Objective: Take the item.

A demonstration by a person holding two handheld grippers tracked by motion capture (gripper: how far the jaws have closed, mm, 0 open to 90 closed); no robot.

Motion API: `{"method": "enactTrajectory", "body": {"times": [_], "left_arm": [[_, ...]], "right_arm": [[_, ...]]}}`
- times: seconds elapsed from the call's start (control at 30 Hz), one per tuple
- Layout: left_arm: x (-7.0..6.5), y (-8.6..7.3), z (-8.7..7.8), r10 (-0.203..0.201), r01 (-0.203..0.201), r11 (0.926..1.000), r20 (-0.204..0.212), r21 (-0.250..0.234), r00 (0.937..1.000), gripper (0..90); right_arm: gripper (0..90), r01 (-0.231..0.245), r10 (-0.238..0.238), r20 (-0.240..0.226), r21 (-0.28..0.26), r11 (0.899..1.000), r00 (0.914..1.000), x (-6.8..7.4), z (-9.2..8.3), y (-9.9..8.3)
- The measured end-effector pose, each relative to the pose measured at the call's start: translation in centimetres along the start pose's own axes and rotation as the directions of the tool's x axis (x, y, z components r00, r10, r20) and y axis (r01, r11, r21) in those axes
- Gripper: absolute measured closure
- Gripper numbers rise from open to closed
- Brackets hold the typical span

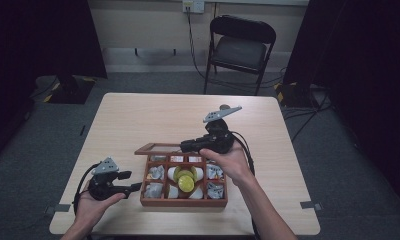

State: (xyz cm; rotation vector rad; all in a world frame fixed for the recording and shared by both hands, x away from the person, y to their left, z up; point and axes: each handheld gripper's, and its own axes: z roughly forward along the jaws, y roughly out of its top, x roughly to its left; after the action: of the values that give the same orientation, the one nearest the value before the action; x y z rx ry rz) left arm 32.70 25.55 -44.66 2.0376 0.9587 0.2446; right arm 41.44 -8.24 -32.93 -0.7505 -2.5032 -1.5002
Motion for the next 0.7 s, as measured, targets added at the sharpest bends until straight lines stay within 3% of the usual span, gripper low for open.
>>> {"method": "enactTrajectory", "body": {"times": [0.07, 0.13, 0.33, 0.43, 0.63, 0.7], "left_arm": [[-0.5, 0.2, 0.1, 0.013, -0.013, 0.9999, 0.028, -0.007, 0.9995, 37.5], [-0.7, 0.4, 0.1, -0.011, 0.013, 0.9996, 0.082, -0.025, 0.9966, 37.8], [-1.8, 0.8, 0.3, 0.053, -0.05, 0.9984, 0.097, -0.025, 0.9939, 38.5], [-2.6, 1.1, 0.6, 0.079, -0.073, 0.9961, 0.147, -0.05, 0.986, 38.4], [-4.3, 1.9, 1.7, 0.144, -0.139, 0.9894, 0.171, -0.041, 0.9746, 38.1], [-4.7, 2.1, 2.1, 0.148, -0.145, 0.989, 0.178, -0.03, 0.9729, 38.1]], "right_arm": [[81.9, 0.0, 0.0, 0.0, 0.0, 1.0, 1.0, 0.0, 0.0, 0.0], [81.9, 0.0, 0.0, 0.0, 0.0, 1.0, 1.0, 0.0, 0.0, 0.0], [81.9, 0.0, 0.0, 0.0, 0.001, 1.0, 1.0, -0.1, 0.0, 0.2], [81.9, 0.0, 0.0, 0.004, 0.0, 1.0, 1.0, 0.0, 0.0, 0.2], [82.0, 0.001, -0.001, 0.004, 0.001, 1.0, 1.0, -0.1, 0.0, 0.3], [82.0, 0.001, -0.001, 0.004, 0.001, 1.0, 1.0, -0.1, 0.0, 0.2]]}}
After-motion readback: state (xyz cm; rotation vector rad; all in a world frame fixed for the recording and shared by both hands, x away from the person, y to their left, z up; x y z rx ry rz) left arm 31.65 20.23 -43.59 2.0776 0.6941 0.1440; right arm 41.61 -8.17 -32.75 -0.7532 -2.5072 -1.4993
